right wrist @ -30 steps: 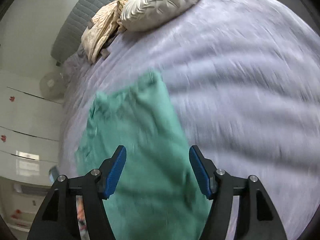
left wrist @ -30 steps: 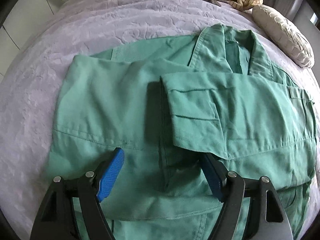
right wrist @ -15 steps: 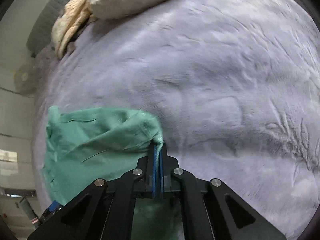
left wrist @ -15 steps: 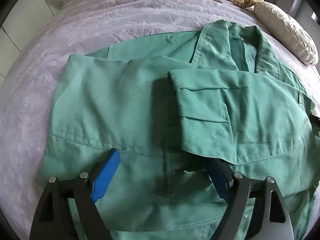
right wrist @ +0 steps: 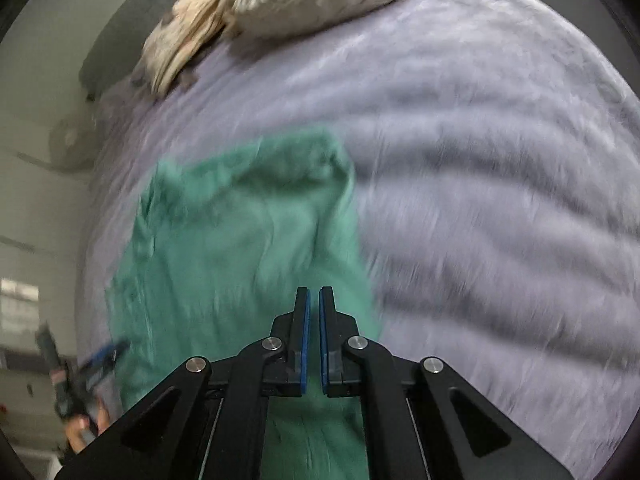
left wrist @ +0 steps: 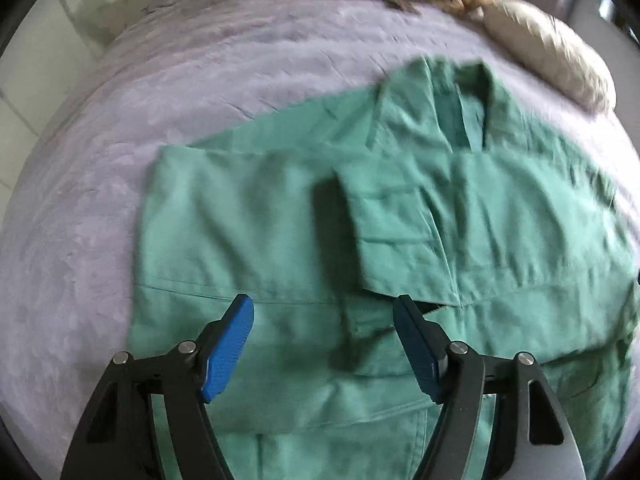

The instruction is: Fold large clothes

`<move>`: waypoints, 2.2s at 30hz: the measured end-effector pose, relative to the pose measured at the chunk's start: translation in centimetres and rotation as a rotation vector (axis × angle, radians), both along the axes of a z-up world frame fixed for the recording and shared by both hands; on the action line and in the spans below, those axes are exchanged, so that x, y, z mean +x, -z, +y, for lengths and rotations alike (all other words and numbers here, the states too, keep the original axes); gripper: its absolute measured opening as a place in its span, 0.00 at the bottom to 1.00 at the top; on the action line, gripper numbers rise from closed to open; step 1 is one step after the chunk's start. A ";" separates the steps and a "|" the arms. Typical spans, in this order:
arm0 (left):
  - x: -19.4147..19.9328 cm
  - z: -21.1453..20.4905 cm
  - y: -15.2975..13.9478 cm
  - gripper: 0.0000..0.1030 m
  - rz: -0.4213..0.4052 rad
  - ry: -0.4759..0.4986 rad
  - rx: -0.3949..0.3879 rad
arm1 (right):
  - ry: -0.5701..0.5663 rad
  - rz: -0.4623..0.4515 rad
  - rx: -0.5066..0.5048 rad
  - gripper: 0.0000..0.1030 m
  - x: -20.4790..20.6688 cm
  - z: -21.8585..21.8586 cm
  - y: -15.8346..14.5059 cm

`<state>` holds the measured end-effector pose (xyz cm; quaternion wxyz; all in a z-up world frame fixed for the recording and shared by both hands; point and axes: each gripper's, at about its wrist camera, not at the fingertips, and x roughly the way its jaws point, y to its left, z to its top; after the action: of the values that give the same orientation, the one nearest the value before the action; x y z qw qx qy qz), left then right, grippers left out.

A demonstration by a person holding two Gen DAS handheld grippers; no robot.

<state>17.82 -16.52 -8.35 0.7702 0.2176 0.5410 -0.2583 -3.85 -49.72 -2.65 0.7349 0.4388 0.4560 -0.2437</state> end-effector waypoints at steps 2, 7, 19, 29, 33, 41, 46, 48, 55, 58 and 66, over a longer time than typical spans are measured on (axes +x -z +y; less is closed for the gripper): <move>-0.4 -0.7 1.8 0.72 0.005 0.012 0.046 | -0.022 0.046 0.008 0.03 -0.3 1.3 1.2; -0.1 0.1 1.6 0.72 0.005 -0.013 0.022 | 0.010 0.124 0.017 0.00 -3.0 1.9 4.0; -0.6 2.3 -0.5 0.72 -0.019 -0.028 0.045 | 0.384 -0.147 0.398 0.07 -8.9 2.1 6.6; -1.4 3.5 0.0 0.72 0.009 -0.045 0.036 | 0.547 -0.309 0.462 0.28 -12.0 2.3 7.3; -1.8 3.9 0.2 0.72 0.006 -0.039 0.046 | 0.561 -0.319 0.448 0.39 -10.7 2.4 7.3; -2.0 4.6 1.2 0.72 0.023 -0.049 0.063 | 0.522 -0.177 0.324 0.02 -9.6 1.8 7.2; -2.2 5.1 1.0 0.72 0.030 -0.041 0.067 | 0.440 -0.106 0.270 0.04 -8.9 2.1 5.8; -2.6 5.2 0.7 0.72 0.032 -0.041 0.068 | 0.403 -0.077 0.256 0.05 -8.6 2.2 5.1; -3.1 5.5 -0.5 0.72 0.054 -0.038 0.073 | 0.277 0.032 0.192 0.05 -8.2 4.4 2.8; -3.9 5.8 -1.1 0.72 0.061 -0.020 0.078 | 0.231 0.061 0.176 0.05 -8.1 5.9 2.1; -7.6 7.6 -2.8 0.72 0.072 0.025 0.092 | 0.148 0.086 0.157 0.64 -7.6 9.7 0.3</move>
<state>10.18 -8.90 -5.53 0.7362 0.2501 0.5769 -0.2505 -11.46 -39.97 -2.94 0.6581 0.5167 0.4712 -0.2791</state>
